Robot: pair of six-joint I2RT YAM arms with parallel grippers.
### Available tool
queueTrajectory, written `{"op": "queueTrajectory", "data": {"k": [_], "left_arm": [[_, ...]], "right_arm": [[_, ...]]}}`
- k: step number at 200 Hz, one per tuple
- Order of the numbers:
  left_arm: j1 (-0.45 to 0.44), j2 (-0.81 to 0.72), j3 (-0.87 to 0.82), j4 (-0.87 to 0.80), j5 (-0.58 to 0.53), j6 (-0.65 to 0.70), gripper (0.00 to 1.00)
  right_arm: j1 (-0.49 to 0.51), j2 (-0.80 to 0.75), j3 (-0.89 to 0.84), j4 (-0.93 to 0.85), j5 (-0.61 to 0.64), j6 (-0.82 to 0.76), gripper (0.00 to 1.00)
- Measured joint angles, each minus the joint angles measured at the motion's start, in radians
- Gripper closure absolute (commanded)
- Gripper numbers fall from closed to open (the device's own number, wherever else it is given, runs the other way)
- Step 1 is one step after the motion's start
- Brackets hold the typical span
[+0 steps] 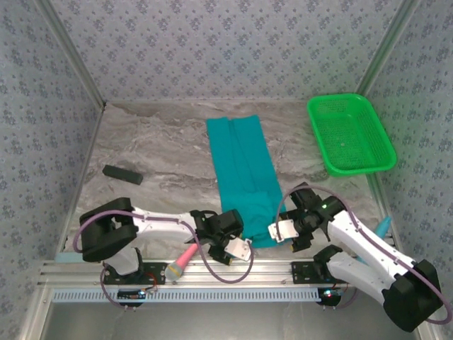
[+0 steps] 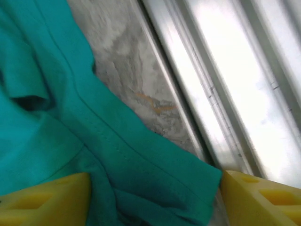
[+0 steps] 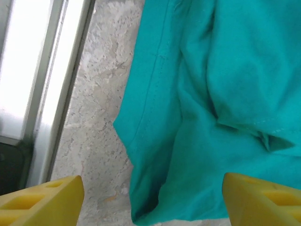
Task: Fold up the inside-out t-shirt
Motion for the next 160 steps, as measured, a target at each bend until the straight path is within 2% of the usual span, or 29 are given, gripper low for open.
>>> {"op": "queueTrajectory", "data": {"k": [22,31,51,68,82,92,118,134,160], "left_arm": [[-0.006,0.006,0.001,0.001,-0.004,0.01,0.38],[-0.008,0.008,0.001,0.0,0.0,0.012,0.49],[-0.018,0.011,0.003,-0.01,0.022,0.019,0.73],[-0.027,0.019,0.014,-0.014,0.043,0.032,0.84],[-0.028,0.021,0.018,-0.014,0.056,0.035,0.95],[-0.028,0.021,0.02,-0.016,0.062,0.032,1.0],[-0.028,0.018,0.027,-0.032,0.068,0.037,1.0],[-0.026,-0.001,0.027,-0.049,0.053,0.023,1.0],[-0.008,-0.103,0.03,-0.114,0.053,-0.028,1.0]], "right_arm": [[0.036,0.002,-0.044,0.095,0.049,0.02,0.22],[0.054,0.005,-0.062,0.126,0.065,0.026,0.24],[0.093,0.009,-0.102,0.167,0.096,0.033,0.39],[0.114,0.009,-0.126,0.187,0.124,0.037,0.54],[0.124,0.009,-0.134,0.199,0.144,0.032,0.71],[0.138,0.009,-0.134,0.207,0.163,0.026,0.78],[0.185,-0.014,-0.129,0.18,0.182,0.026,0.86],[0.212,-0.051,-0.095,0.095,0.168,0.027,1.0],[0.287,-0.105,0.027,-0.067,0.124,0.05,1.0]]}}
